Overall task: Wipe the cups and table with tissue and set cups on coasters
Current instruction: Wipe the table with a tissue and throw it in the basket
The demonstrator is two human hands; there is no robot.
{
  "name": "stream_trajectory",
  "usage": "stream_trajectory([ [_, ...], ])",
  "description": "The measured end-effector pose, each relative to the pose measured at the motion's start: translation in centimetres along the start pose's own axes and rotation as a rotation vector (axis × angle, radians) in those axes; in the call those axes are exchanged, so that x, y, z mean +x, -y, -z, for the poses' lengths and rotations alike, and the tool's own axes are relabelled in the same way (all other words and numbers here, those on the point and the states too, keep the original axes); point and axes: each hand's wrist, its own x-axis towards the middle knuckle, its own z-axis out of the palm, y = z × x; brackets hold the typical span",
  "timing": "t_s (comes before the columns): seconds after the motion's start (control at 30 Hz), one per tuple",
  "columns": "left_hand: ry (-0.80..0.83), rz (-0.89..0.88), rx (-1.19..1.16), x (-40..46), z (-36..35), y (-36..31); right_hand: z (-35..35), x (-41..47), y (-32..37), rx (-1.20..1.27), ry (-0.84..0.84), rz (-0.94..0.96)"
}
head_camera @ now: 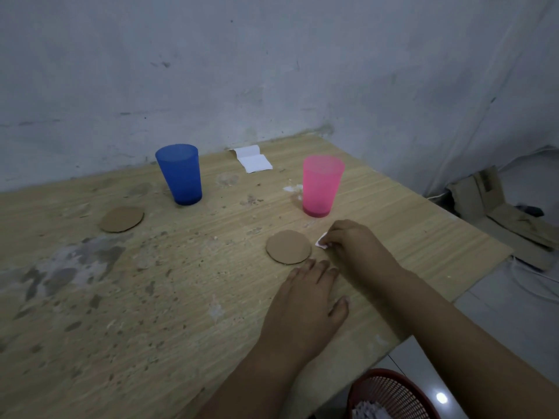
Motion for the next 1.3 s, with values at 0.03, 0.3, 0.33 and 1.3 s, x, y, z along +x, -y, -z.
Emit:
stream_trajectory([
  [0.03, 0.001, 0.002, -0.002, 0.0, 0.1, -0.1, -0.3, 0.8, -0.3, -0.019, -0.004, -0.005],
  [0.3, 0.017, 0.020, -0.012, -0.1, 0.1, 0.1, 1.7, 1.0, -4.5, -0.049, -0.143, -0.290],
  [0.33, 0.015, 0.018, -0.012, -0.1, 0.1, 0.1, 1.9, 0.2, -4.6, -0.062, -0.144, -0.307],
  [1.3, -0.075, 0.101, -0.233, 0.0, 0.5, 0.2, 0.3, -2.7, 1.2, 0.012, -0.094, -0.263],
])
